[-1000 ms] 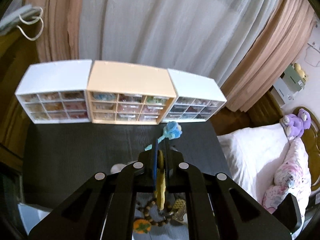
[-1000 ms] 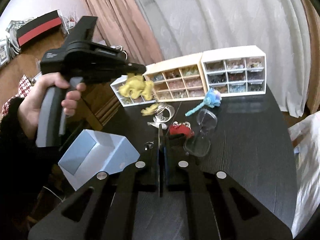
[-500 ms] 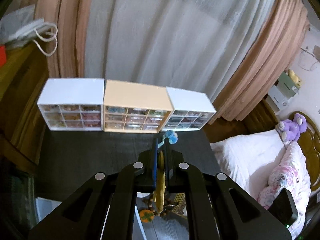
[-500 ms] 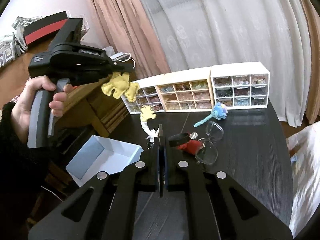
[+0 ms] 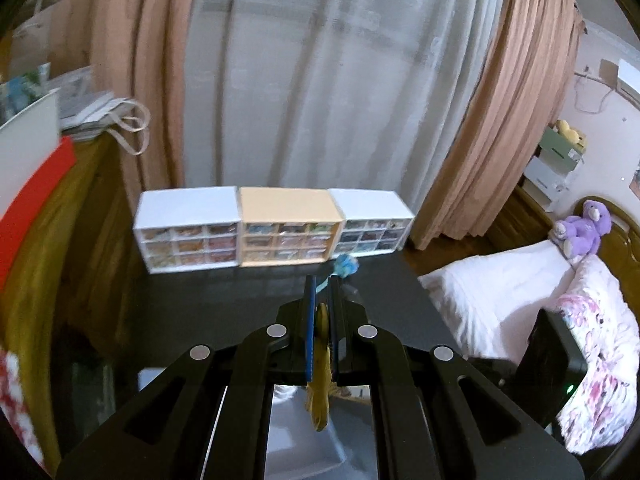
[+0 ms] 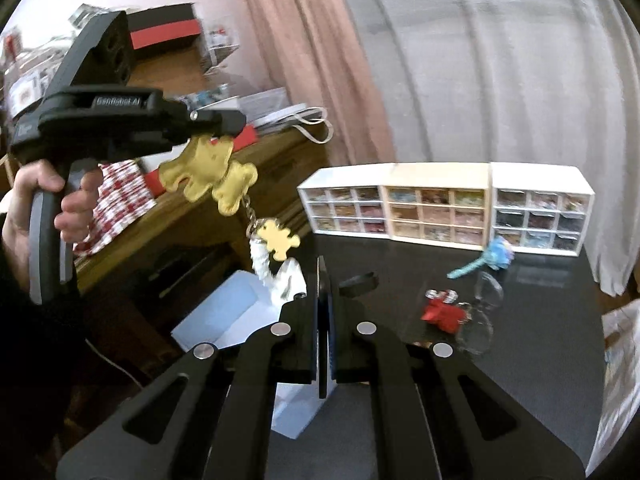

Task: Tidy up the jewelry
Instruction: 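Lift the yellow keychain bundle with the left tool and carry it over the white box, then grasp the gold name card with the right tool while the left tool lowers the keychains into the box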

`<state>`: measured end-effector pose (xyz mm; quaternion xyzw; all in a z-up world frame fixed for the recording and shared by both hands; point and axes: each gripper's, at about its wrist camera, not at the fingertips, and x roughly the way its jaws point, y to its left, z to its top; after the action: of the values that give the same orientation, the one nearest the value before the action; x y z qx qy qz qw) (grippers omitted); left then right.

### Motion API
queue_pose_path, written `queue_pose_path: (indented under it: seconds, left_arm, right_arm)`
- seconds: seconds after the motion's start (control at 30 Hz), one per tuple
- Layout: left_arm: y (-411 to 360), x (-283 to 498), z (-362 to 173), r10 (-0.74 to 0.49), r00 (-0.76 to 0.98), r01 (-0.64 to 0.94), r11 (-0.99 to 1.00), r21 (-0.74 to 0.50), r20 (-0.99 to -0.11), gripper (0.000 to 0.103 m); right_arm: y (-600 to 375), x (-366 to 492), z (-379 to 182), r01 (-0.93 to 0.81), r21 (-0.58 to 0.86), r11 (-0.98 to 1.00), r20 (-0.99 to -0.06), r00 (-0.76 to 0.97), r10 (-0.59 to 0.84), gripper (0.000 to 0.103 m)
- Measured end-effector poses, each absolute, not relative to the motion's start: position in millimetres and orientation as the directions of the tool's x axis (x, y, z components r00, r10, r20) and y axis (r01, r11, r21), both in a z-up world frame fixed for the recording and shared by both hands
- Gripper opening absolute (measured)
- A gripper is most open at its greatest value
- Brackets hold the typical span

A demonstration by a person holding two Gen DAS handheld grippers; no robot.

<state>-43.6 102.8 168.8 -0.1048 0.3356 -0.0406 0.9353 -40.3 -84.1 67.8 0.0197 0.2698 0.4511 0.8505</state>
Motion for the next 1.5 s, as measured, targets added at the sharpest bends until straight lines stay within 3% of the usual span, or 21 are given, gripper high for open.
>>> queue_pose_path:
  seconds: [0.47, 0.53, 0.87, 1.2, 1.3, 1.5]
  left_arm:
    - [151.6, -94.7, 89.4, -0.055, 0.683, -0.165, 0.960, -0.227, -0.728, 0.006]
    - [159.4, -96.8, 78.9, 0.028, 0.674, -0.243, 0.952, -0.186, -0.738, 0.006]
    - [168.1, -100.7, 91.5, 0.162, 0.668, -0.453, 0.863, -0.224, -0.726, 0.006]
    - [157.9, -107.2, 45.5, 0.080, 0.628, -0.423, 0.870, -0.254, -0.774, 0.007]
    - [163.7, -110.1, 38.8, 0.125, 0.596, -0.457, 0.865, -0.207, -0.793, 0.007]
    - [183.6, -117.7, 26.1, 0.115, 0.576, -0.484, 0.846, -0.224, -0.809, 0.007]
  right_arm:
    - [-44.9, -66.7, 79.4, -0.828, 0.222, 0.515, -0.458, 0.378, 0.805, 0.005]
    - [-41.8, -67.7, 79.6, -0.830, 0.221, 0.512, -0.461, 0.374, 0.805, 0.005]
    - [-14.6, -61.0, 79.3, -0.834, 0.282, 0.474, -0.470, 0.310, 0.826, 0.005]
    - [10.9, -54.8, 23.9, -0.761, 0.496, 0.419, -0.495, 0.150, 0.856, 0.005]
    - [16.1, -56.3, 14.6, -0.757, 0.472, 0.452, -0.539, 0.158, 0.828, 0.005]
    - [25.3, -58.8, 11.8, -0.771, 0.441, 0.459, -0.562, 0.161, 0.811, 0.005]
